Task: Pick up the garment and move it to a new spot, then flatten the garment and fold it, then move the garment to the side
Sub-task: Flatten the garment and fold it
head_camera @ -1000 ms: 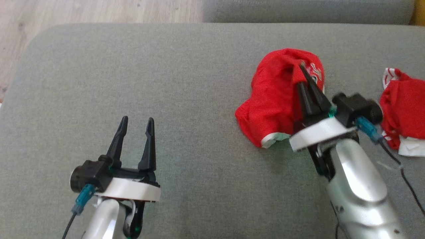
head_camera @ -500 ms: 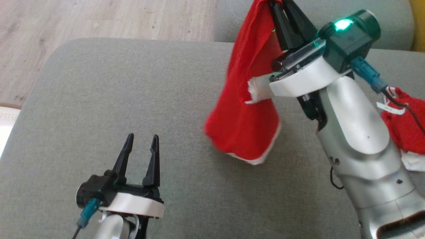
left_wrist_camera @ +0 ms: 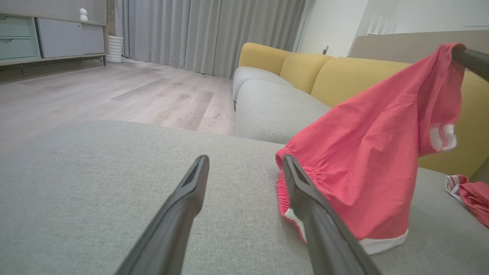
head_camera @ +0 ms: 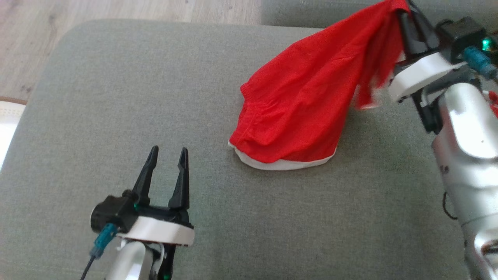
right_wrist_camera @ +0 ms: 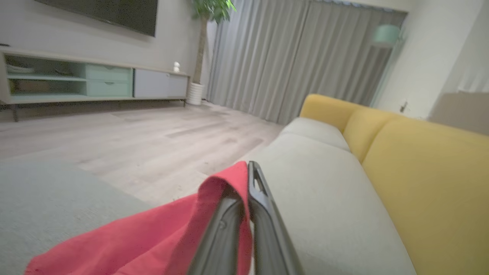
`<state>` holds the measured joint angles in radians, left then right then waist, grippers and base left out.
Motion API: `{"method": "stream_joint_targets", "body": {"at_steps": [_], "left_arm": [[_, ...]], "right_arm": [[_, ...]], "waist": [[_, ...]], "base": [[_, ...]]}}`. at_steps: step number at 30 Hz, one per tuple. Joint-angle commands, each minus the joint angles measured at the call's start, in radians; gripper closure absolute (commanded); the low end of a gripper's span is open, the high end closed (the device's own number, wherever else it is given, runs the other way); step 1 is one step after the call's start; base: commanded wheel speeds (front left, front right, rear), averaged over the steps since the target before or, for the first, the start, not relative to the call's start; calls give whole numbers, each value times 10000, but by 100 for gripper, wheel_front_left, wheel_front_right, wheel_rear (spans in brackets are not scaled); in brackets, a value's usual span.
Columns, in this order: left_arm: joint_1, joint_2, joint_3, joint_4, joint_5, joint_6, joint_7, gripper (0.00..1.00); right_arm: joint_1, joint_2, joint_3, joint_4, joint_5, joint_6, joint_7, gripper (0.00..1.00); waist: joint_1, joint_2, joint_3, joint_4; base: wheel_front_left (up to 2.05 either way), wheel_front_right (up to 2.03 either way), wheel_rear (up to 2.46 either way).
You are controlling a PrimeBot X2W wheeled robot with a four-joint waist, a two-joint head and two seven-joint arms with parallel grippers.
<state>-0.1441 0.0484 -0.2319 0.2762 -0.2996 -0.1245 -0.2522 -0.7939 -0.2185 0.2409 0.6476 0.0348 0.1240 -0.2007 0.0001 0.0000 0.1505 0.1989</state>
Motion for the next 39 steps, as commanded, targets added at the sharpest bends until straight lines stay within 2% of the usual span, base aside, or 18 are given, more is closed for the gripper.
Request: {"method": "stream_joint_targets", "body": {"at_steps": [1,2,7,13,17,22,27,33,39], "left_arm": [[-536,19,180,-332,-128,-19,-95,0],[-585,19,153,-326,-152,-14,-95,0],[-760,19,13,-315,-246,33,-95,0],[-740,19,51,-296,-267,66,-95,0],[-678,18,118,-333,-283,82,-95,0],[-550,18,281,-450,-259,99,-95,0],[-429,18,380,-602,-258,113,-95,0],[-300,18,457,-732,-179,113,-95,0],[-200,18,562,-761,-79,87,-95,0]], "right_arm": [[-766,22,-154,410,-195,67,65,100],[-914,-28,-194,865,-367,67,183,0],[-1633,-6,-121,2391,-618,67,253,0],[-1879,-22,-84,2949,-457,67,-185,0],[-1569,-20,-37,2757,-46,67,-478,0],[-604,-45,-99,1626,652,67,-597,0],[1150,118,-611,-461,1130,67,-607,0],[3673,838,-1266,-2425,1064,67,-609,0],[5571,1459,-1773,-3213,921,67,-610,0]], "waist": [[-1,0,167,-42],[-1,0,211,-59],[-1,0,301,-185],[-1,0,188,-458],[-1,0,-8,-697],[-1,0,-239,-1017],[-1,0,-392,-1289],[-1,0,-522,-1533],[-1,0,-615,-1680]], "base": [[0,0,0],[0,0,0],[0,0,0],[0,0,0],[0,0,0],[0,0,0],[0,0,0],[0,0,0],[0,0,0]]}}
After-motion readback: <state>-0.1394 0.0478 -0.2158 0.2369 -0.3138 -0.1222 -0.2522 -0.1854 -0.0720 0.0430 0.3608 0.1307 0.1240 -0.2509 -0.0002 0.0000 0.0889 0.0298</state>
